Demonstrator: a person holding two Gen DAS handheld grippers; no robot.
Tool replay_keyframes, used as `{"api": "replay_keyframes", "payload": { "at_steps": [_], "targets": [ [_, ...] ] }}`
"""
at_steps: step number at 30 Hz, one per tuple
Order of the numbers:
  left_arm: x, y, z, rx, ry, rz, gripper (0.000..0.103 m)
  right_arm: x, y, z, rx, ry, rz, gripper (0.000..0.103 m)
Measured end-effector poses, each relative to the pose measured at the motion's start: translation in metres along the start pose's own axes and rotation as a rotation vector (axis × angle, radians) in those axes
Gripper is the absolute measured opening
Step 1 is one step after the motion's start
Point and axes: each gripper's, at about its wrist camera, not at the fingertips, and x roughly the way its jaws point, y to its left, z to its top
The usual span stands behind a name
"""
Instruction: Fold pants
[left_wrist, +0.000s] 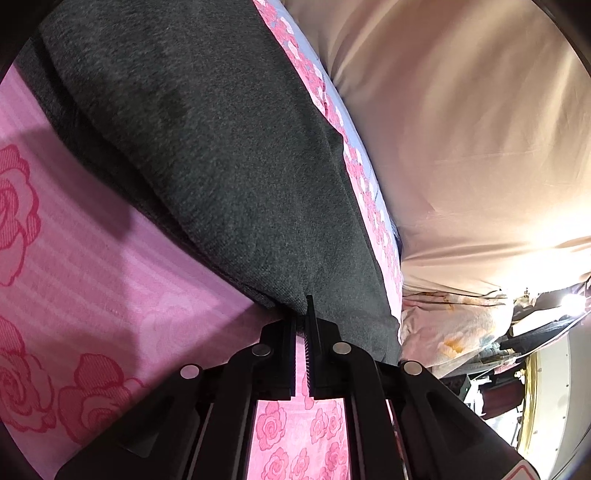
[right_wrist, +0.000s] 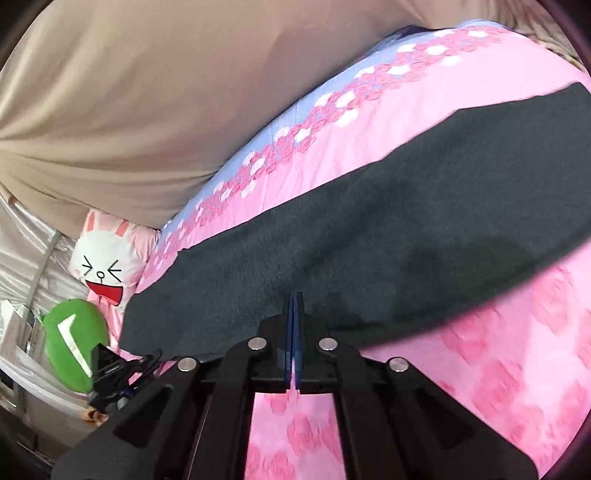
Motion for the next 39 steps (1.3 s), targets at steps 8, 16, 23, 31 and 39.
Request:
{"api": "replay_keyframes", "payload": {
  "at_steps": [8, 16, 23, 31, 39],
  "targets": [
    [0.001, -0.002, -0.001, 0.005, -0.004, 0.01, 0.007, 0.026, -0.023, -0.003, 0.125, 0.077, 0.053, 0.025],
    [0.002, -0.001, -0.001, 0.003, -0.004, 0.0, 0.007, 0.024, -0.042, 0.012, 0.187, 0.018, 0.054, 0.025],
    [0.001, 0.001, -0.002, 0.005, -0.004, 0.004, 0.007, -0.034, -0.027, 0.01, 0.052, -0.157, -0.013, 0.0],
    [0.002, -0.001, -0.003, 0.009, -0.01, 0.015, 0.008, -0.036, -0.072, 0.003, 0.158, -0.089, -0.056, 0.017],
    [0.002, -0.002, -0.004, 0.012, -0.015, 0.019, 0.008, -0.02, -0.059, 0.012, 0.166, -0.058, -0.025, 0.045]
  ]
}}
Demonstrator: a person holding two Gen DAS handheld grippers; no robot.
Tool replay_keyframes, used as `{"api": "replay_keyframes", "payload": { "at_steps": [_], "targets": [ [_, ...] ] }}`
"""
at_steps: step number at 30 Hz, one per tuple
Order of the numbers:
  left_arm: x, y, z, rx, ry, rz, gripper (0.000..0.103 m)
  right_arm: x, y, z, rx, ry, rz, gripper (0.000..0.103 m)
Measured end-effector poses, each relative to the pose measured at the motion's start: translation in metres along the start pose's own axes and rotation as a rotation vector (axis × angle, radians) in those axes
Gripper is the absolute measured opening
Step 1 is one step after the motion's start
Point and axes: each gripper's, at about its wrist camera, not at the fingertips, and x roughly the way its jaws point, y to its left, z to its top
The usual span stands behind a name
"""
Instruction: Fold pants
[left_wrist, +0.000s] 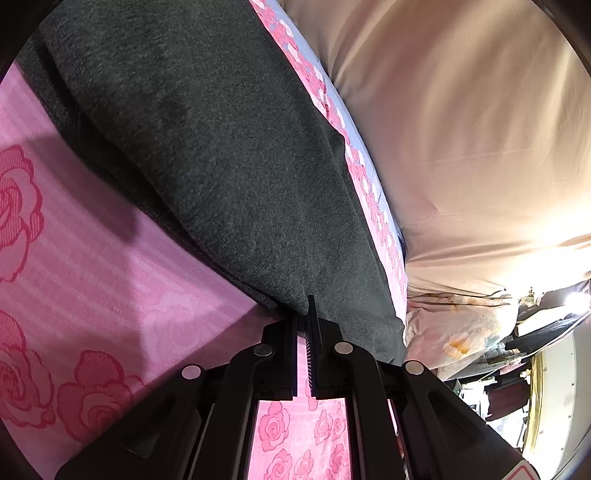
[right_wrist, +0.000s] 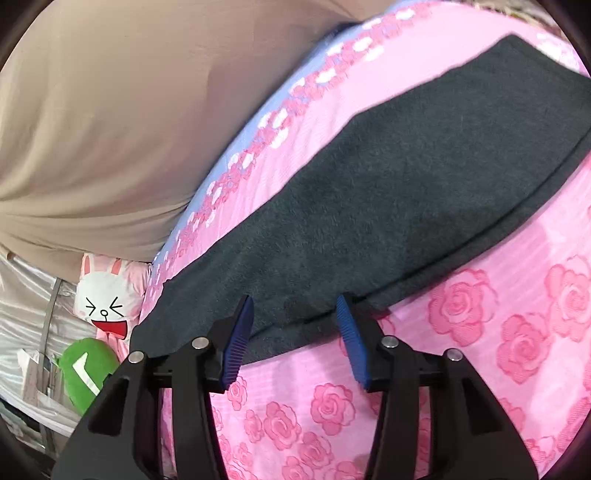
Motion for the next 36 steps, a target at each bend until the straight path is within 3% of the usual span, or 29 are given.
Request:
{"api": "replay_keyframes", "payload": {
  "at_steps": [4, 9, 11, 12, 13, 15, 17, 20, 22, 24, 26, 27, 28, 29, 32, 36],
  "targets": [
    [0.0, 0.0, 0.0, -0.001, 0.0, -0.001, 0.008, 0.001, -0.007, -0.009, 0.025, 0.032, 0.032, 0.044],
    [0.0, 0.002, 0.001, -0.002, 0.001, -0.007, 0.008, 0.014, -0.014, 0.003, 0.102, 0.02, 0.073, 0.042],
    [-0.001, 0.002, 0.001, -0.003, 0.001, -0.008, 0.008, 0.018, -0.014, 0.011, 0.103, -0.002, 0.07, 0.034],
    [-0.001, 0.002, 0.001, -0.003, 0.001, -0.007, 0.008, 0.018, -0.014, 0.014, 0.1, -0.029, 0.062, 0.013],
    [-0.001, 0.003, 0.001, -0.003, 0.001, -0.008, 0.008, 0.015, -0.015, 0.015, 0.094, -0.044, 0.065, 0.002],
    [-0.001, 0.002, 0.0, -0.002, 0.002, -0.007, 0.008, -0.005, -0.016, 0.012, 0.084, -0.077, 0.107, 0.002],
    [-0.001, 0.002, 0.0, 0.001, 0.003, -0.004, 0.008, -0.024, -0.014, 0.004, 0.027, -0.111, 0.083, 0.002],
    [0.001, 0.001, 0.0, 0.006, 0.01, -0.005, 0.008, -0.013, -0.028, -0.003, 0.009, -0.041, 0.006, 0.002],
    [0.001, -0.001, 0.0, 0.011, 0.011, 0.009, 0.008, -0.009, -0.034, -0.006, 0.036, -0.004, 0.01, 0.005],
    [-0.004, -0.007, -0.005, 0.035, 0.01, 0.043, 0.007, -0.026, -0.022, -0.005, -0.052, -0.049, -0.091, 0.01],
    [-0.019, -0.029, -0.016, 0.142, -0.037, 0.122, 0.005, -0.049, -0.018, -0.003, -0.104, -0.093, -0.135, 0.022],
    [-0.03, -0.045, -0.021, 0.205, -0.062, 0.138, 0.006, -0.058, -0.019, -0.001, -0.11, -0.114, -0.142, 0.033],
    [-0.035, -0.055, -0.022, 0.231, -0.071, 0.126, 0.01, -0.071, -0.02, 0.004, -0.118, -0.156, -0.168, 0.044],
    [-0.039, -0.066, -0.021, 0.25, -0.078, 0.107, 0.01, -0.085, -0.023, 0.011, -0.134, -0.205, -0.211, 0.049],
    [-0.036, -0.098, -0.001, 0.294, -0.097, 0.102, 0.016, -0.112, -0.035, 0.035, -0.176, -0.322, -0.337, 0.051],
    [0.005, -0.121, 0.037, 0.337, -0.101, 0.211, 0.018, -0.132, -0.068, 0.081, -0.18, -0.377, -0.421, 0.051]
  ]
}}
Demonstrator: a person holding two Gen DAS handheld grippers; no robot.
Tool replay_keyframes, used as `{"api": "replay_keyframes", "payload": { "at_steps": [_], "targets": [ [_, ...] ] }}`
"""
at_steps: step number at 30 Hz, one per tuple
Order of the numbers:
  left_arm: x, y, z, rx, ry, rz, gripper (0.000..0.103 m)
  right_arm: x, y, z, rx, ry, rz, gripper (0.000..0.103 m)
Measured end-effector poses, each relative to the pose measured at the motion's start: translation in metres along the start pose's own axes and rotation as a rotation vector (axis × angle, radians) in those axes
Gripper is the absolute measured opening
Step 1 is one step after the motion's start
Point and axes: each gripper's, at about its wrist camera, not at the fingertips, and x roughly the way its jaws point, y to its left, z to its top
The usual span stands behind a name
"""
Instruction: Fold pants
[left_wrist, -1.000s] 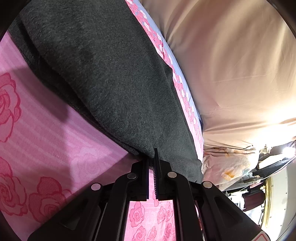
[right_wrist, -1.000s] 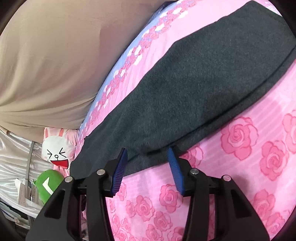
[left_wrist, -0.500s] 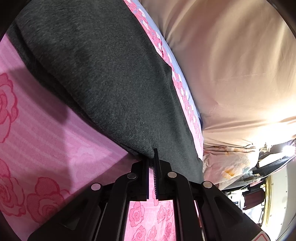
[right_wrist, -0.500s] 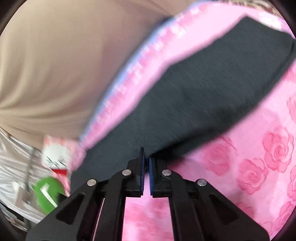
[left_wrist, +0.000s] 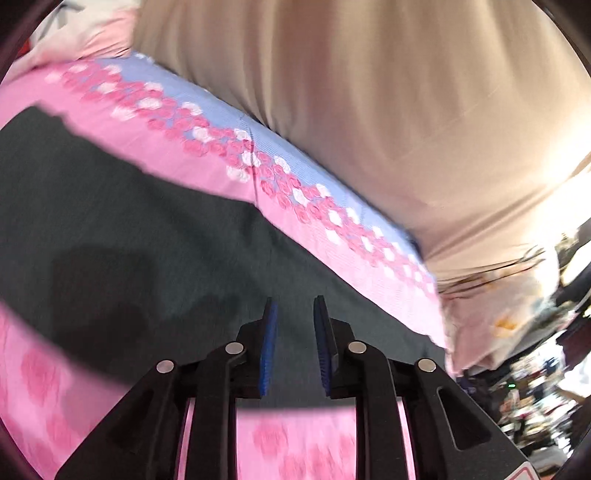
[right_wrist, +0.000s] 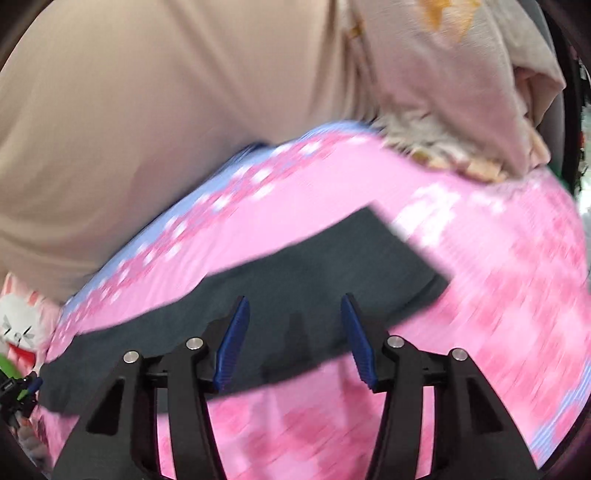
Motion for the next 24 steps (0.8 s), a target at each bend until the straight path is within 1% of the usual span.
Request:
{"api": "replay_keyframes", "payload": {
  "at_steps": [1, 2, 3, 4, 5, 6, 7, 9, 10, 11, 12, 13, 14, 16, 17, 18, 19, 20, 21, 22, 23, 24],
  "targets": [
    [0.02, -0.001, 0.009, -0.007, 0.022, 0.034, 0.018, 0.005, -0.007, 0.007, -0.009, 0.002, -0.023, 0.051],
    [0.034, 0.0, 0.013, -0.013, 0.041, 0.043, 0.018, 0.013, -0.018, 0.016, -0.017, 0.01, -0.043, 0.051],
    [0.049, 0.002, 0.019, -0.028, 0.057, 0.051, 0.018, 0.02, -0.015, 0.017, -0.02, 0.019, -0.048, 0.051],
    [0.065, 0.007, 0.025, -0.054, 0.07, 0.07, 0.018, 0.028, -0.022, 0.025, -0.022, 0.027, -0.054, 0.05],
    [0.079, 0.011, 0.029, -0.073, 0.089, 0.068, 0.018, 0.035, -0.025, 0.028, -0.025, 0.032, -0.063, 0.051],
    [0.089, 0.014, 0.032, -0.09, 0.1, 0.061, 0.018, 0.047, -0.029, 0.032, -0.031, 0.047, -0.057, 0.056],
    [0.098, 0.019, 0.035, -0.112, 0.108, 0.066, 0.018, 0.057, -0.029, 0.035, -0.036, 0.062, -0.047, 0.065],
    [0.117, 0.028, 0.043, -0.149, 0.124, 0.076, 0.018, 0.083, -0.03, 0.043, -0.057, 0.091, -0.05, 0.07],
    [0.122, 0.033, 0.046, -0.167, 0.124, 0.079, 0.013, 0.093, -0.029, 0.046, -0.069, 0.108, -0.046, 0.064],
    [0.127, 0.035, 0.049, -0.176, 0.124, 0.07, 0.011, 0.103, -0.026, 0.046, -0.083, 0.136, -0.04, 0.05],
    [0.131, 0.038, 0.053, -0.185, 0.12, 0.08, 0.003, 0.113, -0.023, 0.046, -0.105, 0.168, -0.072, 0.027],
    [0.134, 0.04, 0.056, -0.194, 0.12, 0.09, 0.0, 0.111, -0.019, 0.047, -0.131, 0.157, -0.095, 0.01],
    [0.137, 0.042, 0.06, -0.202, 0.121, 0.086, 0.0, 0.104, -0.017, 0.048, -0.143, 0.147, -0.076, 0.01],
    [0.141, 0.042, 0.065, -0.202, 0.12, 0.086, 0.0, 0.075, -0.023, 0.053, -0.127, 0.067, -0.06, 0.01],
    [0.143, 0.041, 0.068, -0.192, 0.119, 0.088, 0.0, 0.073, -0.03, 0.055, -0.116, 0.064, -0.05, 0.01],
    [0.144, 0.041, 0.068, -0.182, 0.115, 0.088, 0.0, 0.077, -0.04, 0.055, -0.112, 0.067, -0.113, 0.003],
    [0.145, 0.04, 0.068, -0.175, 0.106, 0.085, 0.0, 0.085, -0.048, 0.053, -0.118, 0.083, -0.182, 0.002],
    [0.145, 0.04, 0.069, -0.173, 0.099, 0.081, 0.0, 0.093, -0.058, 0.051, -0.111, 0.115, -0.214, 0.002],
    [0.145, 0.04, 0.068, -0.176, 0.095, 0.077, 0.0, 0.093, -0.07, 0.049, -0.06, 0.117, -0.176, 0.001],
    [0.144, 0.041, 0.067, -0.182, 0.093, 0.072, 0.0, 0.085, -0.076, 0.049, -0.012, 0.1, -0.159, 0.006],
    [0.14, 0.04, 0.064, -0.187, 0.087, 0.071, 0.0, 0.074, -0.08, 0.049, 0.025, 0.082, -0.151, 0.006],
    [0.135, 0.037, 0.062, -0.182, 0.076, 0.071, 0.001, 0.059, -0.08, 0.046, 0.039, 0.056, -0.118, 0.007]
  ]
}}
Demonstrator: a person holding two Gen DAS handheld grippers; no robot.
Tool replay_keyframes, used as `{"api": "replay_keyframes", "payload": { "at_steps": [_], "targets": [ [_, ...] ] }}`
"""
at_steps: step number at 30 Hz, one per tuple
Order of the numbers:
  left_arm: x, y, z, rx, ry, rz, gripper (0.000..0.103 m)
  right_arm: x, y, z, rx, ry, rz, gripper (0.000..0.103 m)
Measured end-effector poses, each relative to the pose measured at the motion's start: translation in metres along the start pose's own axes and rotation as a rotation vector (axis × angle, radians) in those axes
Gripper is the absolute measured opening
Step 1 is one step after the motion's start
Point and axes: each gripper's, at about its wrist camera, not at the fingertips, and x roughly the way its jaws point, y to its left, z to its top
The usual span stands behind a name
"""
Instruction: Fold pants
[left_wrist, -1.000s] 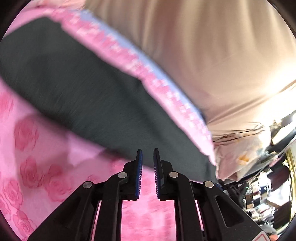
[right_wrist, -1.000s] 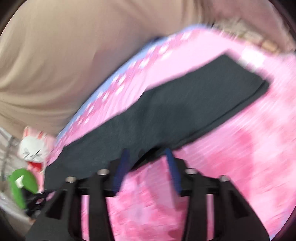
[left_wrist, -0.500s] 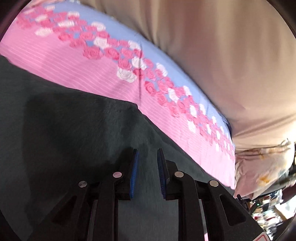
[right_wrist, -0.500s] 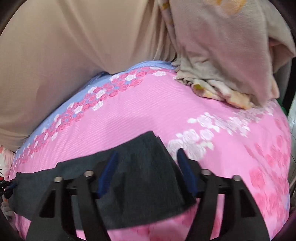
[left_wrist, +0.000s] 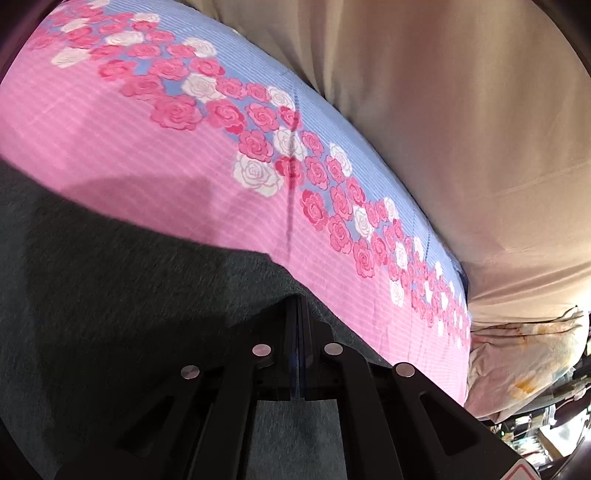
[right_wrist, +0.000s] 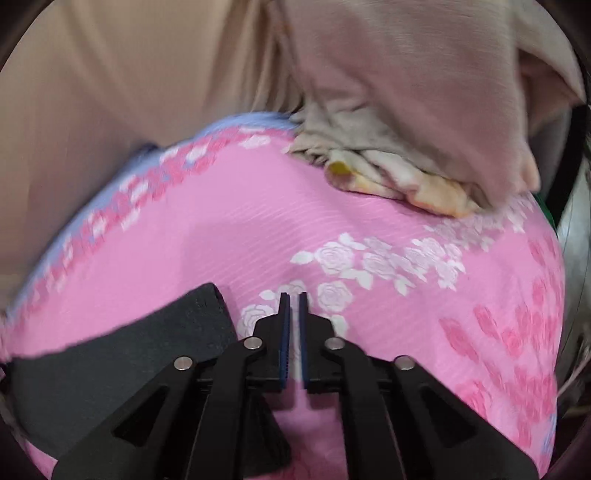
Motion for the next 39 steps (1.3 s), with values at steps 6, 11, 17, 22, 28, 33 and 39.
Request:
{"api": "replay_keyframes", "payload": {
  "at_steps": [6, 11, 17, 22, 28, 33, 39],
  "targets": [
    [-0.064, -0.039, -0.051, 0.232, -0.179, 0.031, 0.048, -0.041, 0.007, -0.044, -0.051, 0.009, 0.047, 0.068],
    [-0.101, -0.02, -0.095, 0.29, -0.232, 0.086, 0.049, -0.04, 0.007, -0.071, -0.045, 0.039, 0.023, 0.068],
    [-0.104, 0.032, -0.109, 0.184, -0.16, 0.1, 0.044, -0.068, 0.087, -0.077, -0.166, -0.011, 0.198, 0.043],
    [-0.103, 0.03, -0.115, 0.21, -0.184, 0.116, 0.047, -0.066, 0.246, -0.115, -0.417, 0.123, 0.469, 0.038],
    [-0.122, 0.025, -0.121, 0.241, -0.283, 0.117, 0.063, -0.024, 0.436, -0.193, -0.672, 0.311, 0.622, 0.038],
    [-0.121, 0.027, -0.117, 0.22, -0.283, 0.134, 0.064, 0.033, 0.507, -0.213, -0.824, 0.235, 0.455, 0.024],
    [-0.121, 0.03, -0.118, 0.222, -0.262, 0.132, 0.065, 0.028, 0.478, -0.196, -0.749, 0.243, 0.471, 0.015]
  ]
}}
